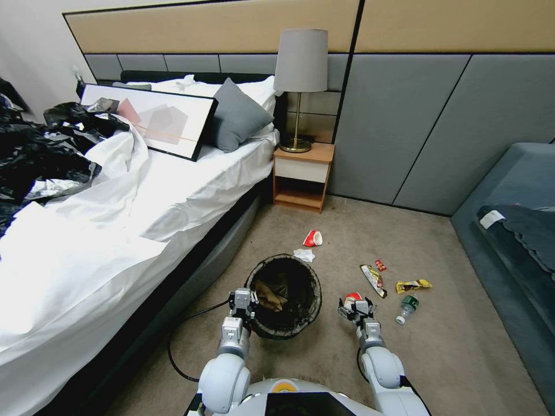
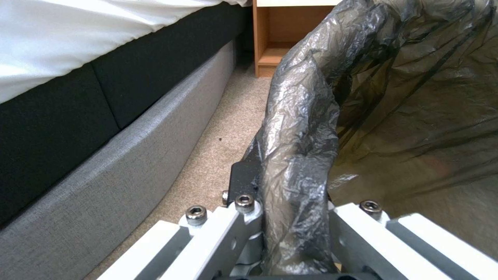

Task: Pick up the trash bin, then pick up the garbage from the floor and place it into the trash bin.

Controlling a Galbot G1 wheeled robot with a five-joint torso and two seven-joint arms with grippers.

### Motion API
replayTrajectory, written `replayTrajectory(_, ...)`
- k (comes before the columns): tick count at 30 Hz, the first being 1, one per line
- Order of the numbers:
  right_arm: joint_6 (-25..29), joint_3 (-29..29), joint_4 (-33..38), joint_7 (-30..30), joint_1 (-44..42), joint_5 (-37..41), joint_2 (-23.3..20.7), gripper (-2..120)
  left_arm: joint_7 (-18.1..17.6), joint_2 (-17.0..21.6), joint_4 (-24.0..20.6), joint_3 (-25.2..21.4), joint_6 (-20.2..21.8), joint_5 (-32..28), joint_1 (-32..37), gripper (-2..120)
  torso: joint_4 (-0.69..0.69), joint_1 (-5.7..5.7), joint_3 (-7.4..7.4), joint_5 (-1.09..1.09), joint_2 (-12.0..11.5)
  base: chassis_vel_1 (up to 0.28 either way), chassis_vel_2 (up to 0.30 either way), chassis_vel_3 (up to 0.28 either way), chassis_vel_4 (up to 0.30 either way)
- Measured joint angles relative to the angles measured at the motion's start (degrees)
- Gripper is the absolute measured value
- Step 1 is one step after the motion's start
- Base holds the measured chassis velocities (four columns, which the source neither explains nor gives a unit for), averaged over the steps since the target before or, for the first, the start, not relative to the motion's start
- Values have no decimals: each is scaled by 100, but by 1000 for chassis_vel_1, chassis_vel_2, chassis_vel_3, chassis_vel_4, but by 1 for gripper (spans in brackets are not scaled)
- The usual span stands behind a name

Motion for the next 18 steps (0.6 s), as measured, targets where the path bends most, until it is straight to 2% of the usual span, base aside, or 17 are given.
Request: replayTrajectory(18, 170, 38, -1284, 42, 697, 262, -46, 99, -9, -15, -31, 12, 1, 47, 51, 1, 0, 0, 0, 1, 0, 0, 0, 0, 0)
